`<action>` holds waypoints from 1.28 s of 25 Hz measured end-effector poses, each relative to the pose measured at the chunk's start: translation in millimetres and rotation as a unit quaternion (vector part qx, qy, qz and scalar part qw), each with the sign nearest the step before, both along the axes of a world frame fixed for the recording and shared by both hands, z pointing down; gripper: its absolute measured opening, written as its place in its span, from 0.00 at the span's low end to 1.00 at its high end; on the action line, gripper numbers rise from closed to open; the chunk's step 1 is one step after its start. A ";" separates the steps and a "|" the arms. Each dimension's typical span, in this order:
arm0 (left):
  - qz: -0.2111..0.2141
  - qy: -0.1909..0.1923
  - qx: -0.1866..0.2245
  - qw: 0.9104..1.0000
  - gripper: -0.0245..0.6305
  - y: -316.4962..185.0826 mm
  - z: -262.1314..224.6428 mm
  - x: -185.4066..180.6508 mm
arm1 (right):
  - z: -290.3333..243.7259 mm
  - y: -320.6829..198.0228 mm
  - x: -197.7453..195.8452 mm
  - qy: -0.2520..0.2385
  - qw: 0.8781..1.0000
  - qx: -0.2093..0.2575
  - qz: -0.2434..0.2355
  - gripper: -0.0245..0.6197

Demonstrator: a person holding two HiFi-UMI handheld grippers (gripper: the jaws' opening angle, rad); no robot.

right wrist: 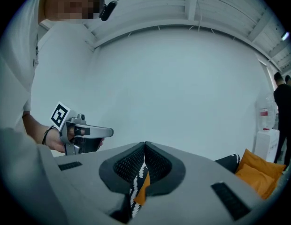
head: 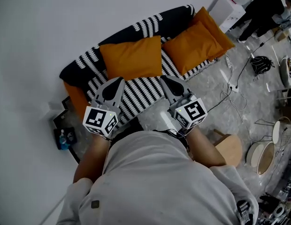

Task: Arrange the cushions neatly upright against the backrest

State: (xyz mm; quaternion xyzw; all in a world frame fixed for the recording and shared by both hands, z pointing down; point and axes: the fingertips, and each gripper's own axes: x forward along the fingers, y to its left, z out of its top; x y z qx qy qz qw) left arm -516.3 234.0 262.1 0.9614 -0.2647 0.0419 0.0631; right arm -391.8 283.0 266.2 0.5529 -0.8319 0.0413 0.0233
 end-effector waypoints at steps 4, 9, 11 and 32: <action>0.013 -0.013 0.007 1.000 0.05 -26.8 2.6 -12.0 | 2.1 -34.4 -14.0 -0.001 1.000 -0.001 -0.001 0.08; 0.009 -0.015 0.006 1.000 0.05 -53.5 8.8 -27.3 | 10.9 -61.2 -25.4 0.004 1.000 -0.008 -0.006 0.08; 0.008 -0.017 0.006 1.000 0.05 -63.1 10.5 -27.8 | 11.8 -71.4 -23.5 0.005 1.000 -0.010 -0.006 0.08; -0.026 -0.051 -0.029 0.998 0.05 -203.1 67.3 22.1 | 63.3 -223.7 35.2 0.030 0.995 -0.062 -0.069 0.08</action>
